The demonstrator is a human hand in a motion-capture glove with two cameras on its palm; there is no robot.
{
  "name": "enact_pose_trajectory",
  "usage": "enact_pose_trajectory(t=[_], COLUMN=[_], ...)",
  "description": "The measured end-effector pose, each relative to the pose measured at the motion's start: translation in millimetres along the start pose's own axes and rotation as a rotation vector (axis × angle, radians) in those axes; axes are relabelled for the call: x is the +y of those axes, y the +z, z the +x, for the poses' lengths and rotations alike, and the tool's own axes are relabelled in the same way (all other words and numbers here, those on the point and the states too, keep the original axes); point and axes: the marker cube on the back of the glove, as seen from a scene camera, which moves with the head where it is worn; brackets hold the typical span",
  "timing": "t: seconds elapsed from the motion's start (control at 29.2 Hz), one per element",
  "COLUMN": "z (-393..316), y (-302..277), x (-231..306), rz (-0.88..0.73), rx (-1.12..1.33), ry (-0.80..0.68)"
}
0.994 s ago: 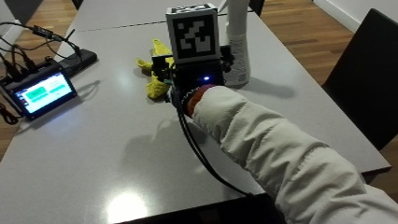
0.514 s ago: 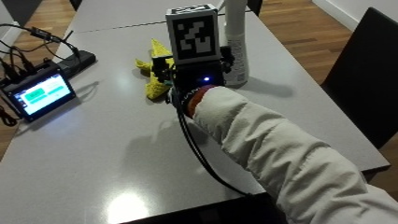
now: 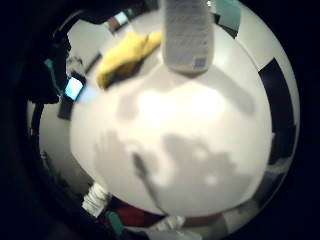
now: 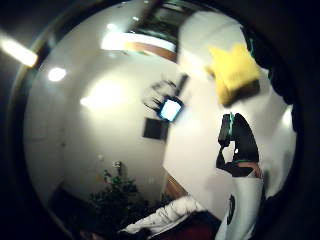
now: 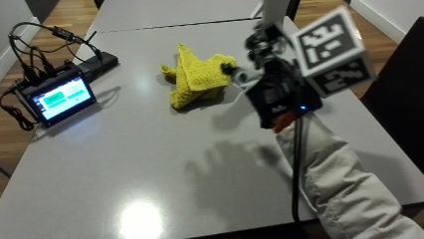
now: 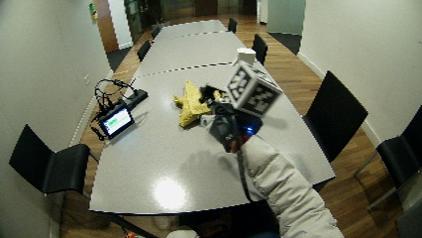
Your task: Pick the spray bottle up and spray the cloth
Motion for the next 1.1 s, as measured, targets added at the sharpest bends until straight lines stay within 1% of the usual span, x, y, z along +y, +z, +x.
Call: enact_pose_trajectory(t=[0.07, 0.14, 0.21, 0.38, 0.58, 0.69, 0.79, 0.99, 1.1], z=[17, 43, 71, 133, 162, 162, 155, 139, 137], y=[-27, -47, -58, -66, -77, -77, -78, -63, -54], x=[-1, -9, -19, -28, -24, -20, -22, -33, -41], rz=[0.164, 0.286, 0.346, 0.336, 0.409, 0.457, 0.469, 0.458, 0.433], rx=[-0.155, -0.184, -0.178, -0.226, -0.271, -0.305, -0.365, -0.463, -0.446], ry=[-0.020, -0.009, 0.015, 0.129, 0.153, 0.144, 0.139, 0.177, 0.170])
